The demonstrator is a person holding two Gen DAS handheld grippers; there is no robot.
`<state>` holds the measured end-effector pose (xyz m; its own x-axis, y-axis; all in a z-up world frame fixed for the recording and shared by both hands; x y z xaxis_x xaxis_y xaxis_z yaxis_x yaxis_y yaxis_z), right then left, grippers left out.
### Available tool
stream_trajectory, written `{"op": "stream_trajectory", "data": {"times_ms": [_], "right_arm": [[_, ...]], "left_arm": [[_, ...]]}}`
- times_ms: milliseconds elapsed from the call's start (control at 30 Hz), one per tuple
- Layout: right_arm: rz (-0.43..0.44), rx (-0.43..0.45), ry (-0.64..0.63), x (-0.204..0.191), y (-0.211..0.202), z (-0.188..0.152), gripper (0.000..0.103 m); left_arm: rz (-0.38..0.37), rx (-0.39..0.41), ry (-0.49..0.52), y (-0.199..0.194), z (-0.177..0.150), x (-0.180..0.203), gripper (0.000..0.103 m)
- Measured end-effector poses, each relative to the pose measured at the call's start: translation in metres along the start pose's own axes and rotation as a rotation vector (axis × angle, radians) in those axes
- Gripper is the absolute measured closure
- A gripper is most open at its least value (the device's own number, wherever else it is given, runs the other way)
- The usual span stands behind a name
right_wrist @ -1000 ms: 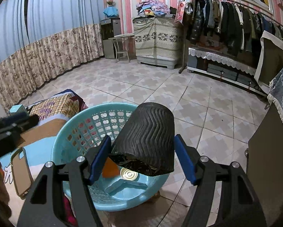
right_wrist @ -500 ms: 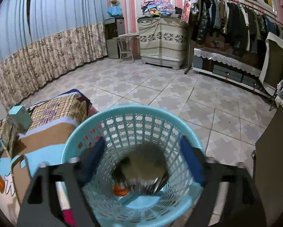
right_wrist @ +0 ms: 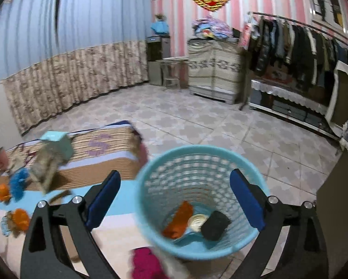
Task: Collect trash
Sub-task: 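Move the left tool to the crumpled brown paper and close on it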
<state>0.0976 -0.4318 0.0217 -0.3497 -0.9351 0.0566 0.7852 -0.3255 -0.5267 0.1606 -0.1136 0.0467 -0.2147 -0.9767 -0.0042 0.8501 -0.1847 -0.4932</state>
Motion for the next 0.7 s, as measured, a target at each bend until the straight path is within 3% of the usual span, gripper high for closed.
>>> {"op": "stream_trajectory", "data": {"times_ms": [233,367,700], "right_arm": [[0.089,-0.021,-0.024,-0.078,-0.012,-0.003,0.010],[0.077,-0.040,-0.067,-0.114,-0.006,-0.007,0.010],[0.086,-0.071,-0.129,-0.136,0.024,-0.035,0.010]], "left_arm": [[0.037,-0.082,-0.080,0.017,-0.038,-0.051,0.005],[0.027,-0.133,-0.105,0.036,-0.064,-0.062,0.005],[-0.076,-0.241,-0.098,0.061,-0.101,-0.046,0.005]]}}
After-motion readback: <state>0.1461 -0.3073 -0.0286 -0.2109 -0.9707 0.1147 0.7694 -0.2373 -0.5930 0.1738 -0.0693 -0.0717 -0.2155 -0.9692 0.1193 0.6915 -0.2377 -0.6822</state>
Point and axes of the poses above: each gripper's, at about its wrist camera, not at the fingertips, and y roughly the way its jaws point, x to its right, z to its top, the point moved 3 cm from there along y, roughly the way its jaws point, and after that the axes turned 7 degrees about -y, right-handed, at the moved point
